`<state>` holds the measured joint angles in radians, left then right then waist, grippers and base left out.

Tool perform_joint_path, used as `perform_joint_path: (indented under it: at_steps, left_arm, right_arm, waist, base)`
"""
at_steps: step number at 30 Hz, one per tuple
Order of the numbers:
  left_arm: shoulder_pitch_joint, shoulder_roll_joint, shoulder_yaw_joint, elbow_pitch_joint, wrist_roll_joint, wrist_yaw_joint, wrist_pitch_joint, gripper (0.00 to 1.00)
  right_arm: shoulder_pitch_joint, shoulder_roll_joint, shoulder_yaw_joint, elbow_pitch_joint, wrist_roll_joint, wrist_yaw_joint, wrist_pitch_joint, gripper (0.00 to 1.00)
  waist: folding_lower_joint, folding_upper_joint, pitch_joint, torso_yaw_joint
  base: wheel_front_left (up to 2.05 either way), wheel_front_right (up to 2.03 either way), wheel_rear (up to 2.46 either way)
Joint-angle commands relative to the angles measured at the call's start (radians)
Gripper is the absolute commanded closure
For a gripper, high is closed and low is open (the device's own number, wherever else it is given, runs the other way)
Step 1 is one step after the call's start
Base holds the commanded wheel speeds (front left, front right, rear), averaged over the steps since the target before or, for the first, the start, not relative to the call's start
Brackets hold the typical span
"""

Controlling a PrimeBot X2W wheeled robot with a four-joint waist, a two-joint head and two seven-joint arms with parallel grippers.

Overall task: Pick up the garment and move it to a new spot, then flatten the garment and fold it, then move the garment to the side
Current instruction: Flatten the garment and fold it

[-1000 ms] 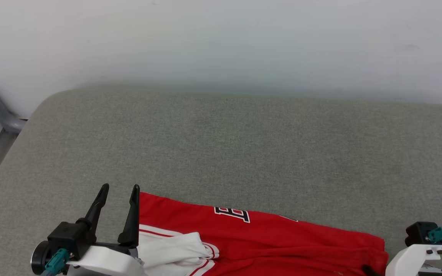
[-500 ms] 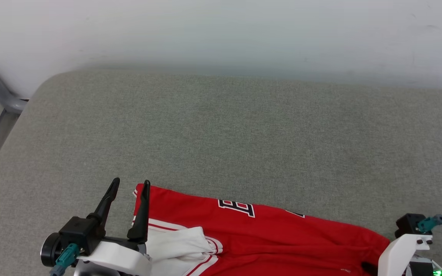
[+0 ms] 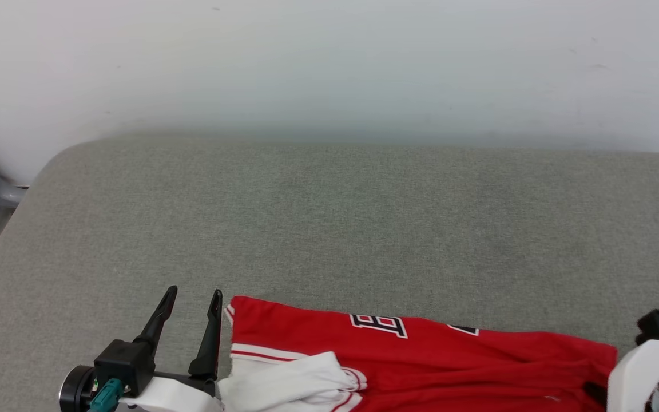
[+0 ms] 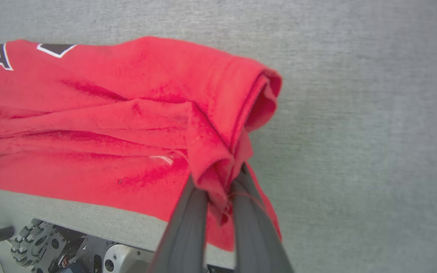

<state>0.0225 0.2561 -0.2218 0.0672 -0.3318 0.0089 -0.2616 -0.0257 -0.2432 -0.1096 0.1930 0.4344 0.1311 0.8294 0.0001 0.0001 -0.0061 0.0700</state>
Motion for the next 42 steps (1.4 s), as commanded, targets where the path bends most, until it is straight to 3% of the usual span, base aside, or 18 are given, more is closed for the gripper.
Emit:
perform_joint_path:
  at_steps: [1,7,11,21,24,31,42]
  left_arm:
    - [0.010,0.002,0.001,0.001,0.005,0.006,-0.004,0.00]
    - [0.011,-0.004,-0.003,0.008,0.007,0.005,-0.004,0.00]
    - [0.009,-0.008,-0.005,0.010,0.011,0.004,-0.004,0.00]
    - [-0.010,-0.015,-0.028,0.031,0.012,-0.010,-0.004,0.00]
    - [-0.012,-0.009,-0.036,0.037,0.014,-0.015,-0.003,0.00]
    - [-0.023,-0.004,-0.049,0.040,0.015,-0.023,0.002,0.00]
    - [-0.055,-0.013,-0.059,0.042,0.005,-0.032,0.000,0.00]
  right_arm:
    - [0.013,-0.012,-0.037,-0.008,-0.009,-0.001,0.007,1.00]
    - [0.043,-0.017,-0.204,-0.041,-0.036,-0.001,0.052,1.00]
    - [0.042,0.008,-0.255,-0.077,-0.022,-0.001,0.099,1.00]
    - [-0.010,0.181,-0.306,-0.181,0.231,0.000,0.311,1.00]
    - [-0.017,0.193,-0.288,-0.196,0.336,0.000,0.357,1.00]
    - [-0.009,0.194,-0.177,-0.143,0.538,0.000,0.336,1.00]
    - [-0.085,0.194,0.139,-0.059,0.644,0.000,0.204,1.00]
  waist:
    - [-0.0001,-0.0001,-0.003,-0.012]
    - [-0.0001,-0.0001,-0.002,-0.035]
    - [-0.0001,-0.0001,-0.003,-0.045]
    - [-0.0001,-0.0001,-0.015,-0.025]
    - [-0.0001,-0.0001,-0.016,-0.006]
    - [-0.0001,-0.0001,-0.013,0.036]
    - [-0.0001,-0.0001,0.052,0.094]
  base:
    - [0.00,0.00,0.00]
    - [0.00,0.00,0.00]
    - [0.00,0.00,0.00]
    - [0.00,0.00,0.00]
    - [0.00,0.00,0.00]
    - [0.00,0.00,0.00]
    - [0.00,0.00,0.00]
